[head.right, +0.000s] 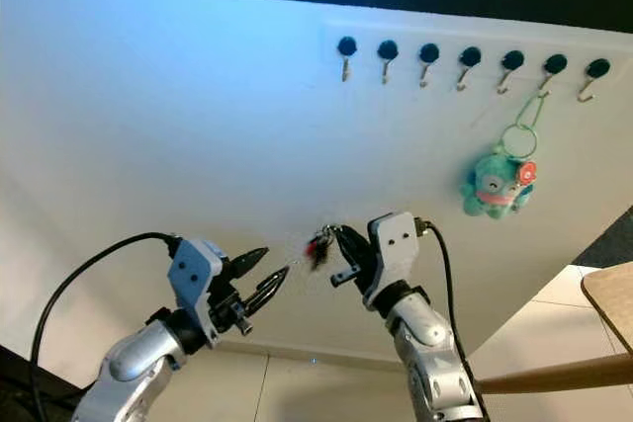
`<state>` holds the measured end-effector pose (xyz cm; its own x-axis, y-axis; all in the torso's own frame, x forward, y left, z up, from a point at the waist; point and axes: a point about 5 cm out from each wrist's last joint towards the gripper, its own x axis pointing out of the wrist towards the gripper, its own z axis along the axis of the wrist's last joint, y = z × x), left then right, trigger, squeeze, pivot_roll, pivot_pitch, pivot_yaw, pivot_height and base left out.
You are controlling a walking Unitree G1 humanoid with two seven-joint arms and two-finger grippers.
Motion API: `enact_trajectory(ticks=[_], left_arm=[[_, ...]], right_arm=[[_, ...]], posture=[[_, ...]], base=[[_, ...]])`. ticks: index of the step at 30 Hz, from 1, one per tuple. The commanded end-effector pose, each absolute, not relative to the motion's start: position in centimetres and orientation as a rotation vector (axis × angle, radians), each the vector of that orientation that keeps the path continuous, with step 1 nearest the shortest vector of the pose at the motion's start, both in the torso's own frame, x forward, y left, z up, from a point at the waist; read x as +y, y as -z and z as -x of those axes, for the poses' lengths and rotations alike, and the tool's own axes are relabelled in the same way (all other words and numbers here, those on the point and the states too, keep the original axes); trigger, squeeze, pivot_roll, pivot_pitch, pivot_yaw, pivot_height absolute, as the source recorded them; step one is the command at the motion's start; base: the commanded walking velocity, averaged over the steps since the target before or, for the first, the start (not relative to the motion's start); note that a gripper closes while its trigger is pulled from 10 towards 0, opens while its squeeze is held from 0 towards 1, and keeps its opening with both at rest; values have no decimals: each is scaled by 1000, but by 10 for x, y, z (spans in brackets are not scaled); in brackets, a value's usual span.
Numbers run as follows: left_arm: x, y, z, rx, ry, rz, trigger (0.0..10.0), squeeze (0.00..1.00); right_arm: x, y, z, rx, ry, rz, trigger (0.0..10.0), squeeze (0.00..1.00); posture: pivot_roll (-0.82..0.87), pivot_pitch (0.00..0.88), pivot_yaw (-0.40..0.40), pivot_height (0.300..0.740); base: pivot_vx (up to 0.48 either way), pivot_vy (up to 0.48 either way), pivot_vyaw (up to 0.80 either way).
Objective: Hang keys on a hook
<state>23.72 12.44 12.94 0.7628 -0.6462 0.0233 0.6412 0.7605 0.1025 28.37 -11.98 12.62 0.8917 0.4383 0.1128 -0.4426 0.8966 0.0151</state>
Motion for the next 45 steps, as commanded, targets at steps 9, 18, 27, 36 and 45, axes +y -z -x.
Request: enact_trajectory(ticks=[9, 18, 27, 36, 45], left_arm=[[119, -134, -236, -80, 743, -157, 10000, 0], [119, -155, -242, -135, 785, -119, 10000, 0], [127, -174, -247, -191, 800, -136, 10000, 0], [137, -202, -251, -258, 841, -136, 10000, 0], [133, -210, -252, -285, 845, -115, 10000, 0]], right_arm=[[-118, -142, -283, -183, -470, -53, 10000, 0], [-111, -162, -278, -284, -556, -46, 10000, 0], [-106, -197, -279, -441, -546, 25, 10000, 0], [-103, -245, -274, -712, -380, 279, 10000, 0], [-107, -243, -280, -689, -281, 332, 10000, 0]], posture=[[33, 81, -32, 740], [29, 66, -35, 740], [26, 65, -32, 740], [27, 79, -32, 740], [26, 84, -33, 740]], base=[[0, -320, 0], [0, 0, 0], [0, 0, 0], [0, 0, 0], [0, 0, 0]])
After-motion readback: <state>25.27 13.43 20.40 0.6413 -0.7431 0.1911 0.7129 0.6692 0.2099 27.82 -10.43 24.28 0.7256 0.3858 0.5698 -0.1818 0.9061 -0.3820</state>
